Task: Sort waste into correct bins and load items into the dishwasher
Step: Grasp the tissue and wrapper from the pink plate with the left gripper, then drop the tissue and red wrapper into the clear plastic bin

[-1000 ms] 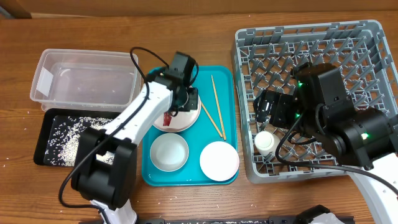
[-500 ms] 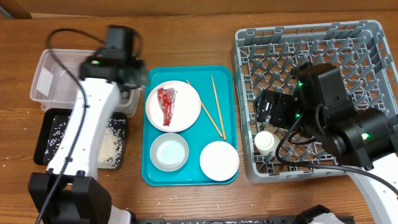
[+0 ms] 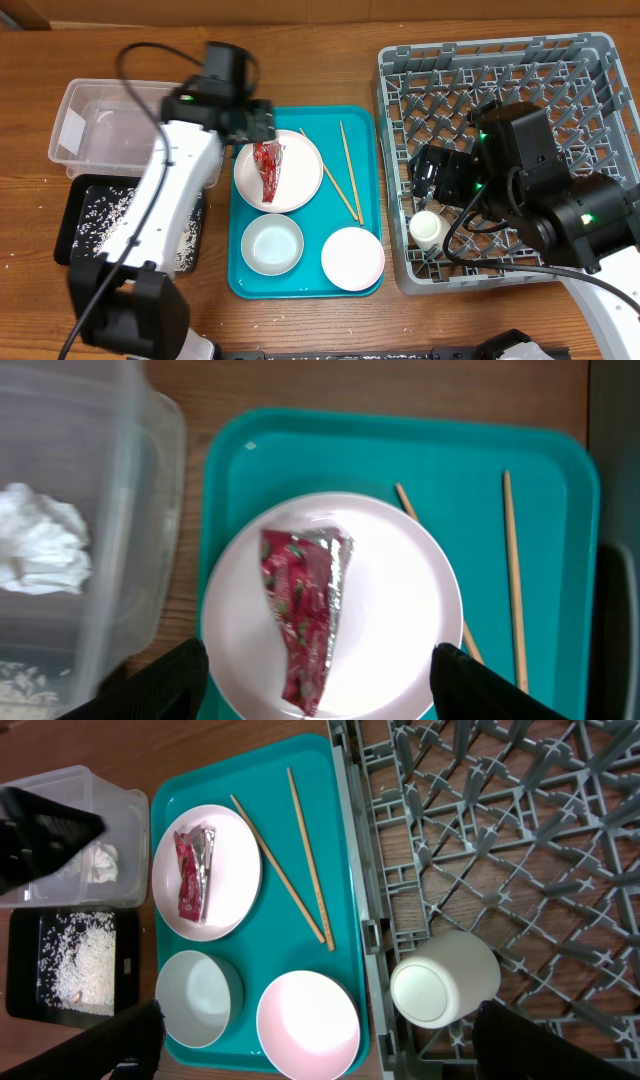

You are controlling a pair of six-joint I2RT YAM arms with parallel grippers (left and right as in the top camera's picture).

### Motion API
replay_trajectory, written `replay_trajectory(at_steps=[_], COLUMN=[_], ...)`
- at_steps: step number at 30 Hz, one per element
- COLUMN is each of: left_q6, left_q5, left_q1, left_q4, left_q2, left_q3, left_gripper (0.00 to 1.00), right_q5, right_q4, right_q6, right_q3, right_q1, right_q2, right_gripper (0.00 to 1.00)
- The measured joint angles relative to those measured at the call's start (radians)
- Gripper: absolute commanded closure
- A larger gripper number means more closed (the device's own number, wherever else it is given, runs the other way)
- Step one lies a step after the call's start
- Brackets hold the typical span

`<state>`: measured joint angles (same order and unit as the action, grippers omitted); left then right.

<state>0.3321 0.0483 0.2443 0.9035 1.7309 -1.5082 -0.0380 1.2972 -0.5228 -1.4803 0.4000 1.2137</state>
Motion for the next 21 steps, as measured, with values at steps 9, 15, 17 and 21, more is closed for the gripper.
replay_trajectory(at_steps=[9, 15, 17, 21], left_q6=[0.039, 0.058, 0.058, 0.058], left_q5=[0.079, 0.029, 0.019, 0.011], left_q1=[0.048, 0.046, 0.046, 0.043], left_q4=[-0.012, -0.024, 0.001, 0.062], left_q2=[0.297, 0.328, 0.327, 0.294], left_q3=[0.052, 0.058, 0.056, 0.040], left_gripper=[0.52, 0.96, 0.96, 0.96], right_q5=[0.000, 0.001, 0.000, 0.000], right_q4=[0.006, 0.009, 0.008, 0.009], right_q6=[0.005, 0.018, 0.021, 0.025], right_q3=[0.000, 0.000, 0.000, 0.000], right_q1=[0.000, 0.000, 0.000, 0.000], right_q2=[0.000, 0.000, 0.000, 0.000], right_gripper=[0.00, 0.00, 0.00, 0.00])
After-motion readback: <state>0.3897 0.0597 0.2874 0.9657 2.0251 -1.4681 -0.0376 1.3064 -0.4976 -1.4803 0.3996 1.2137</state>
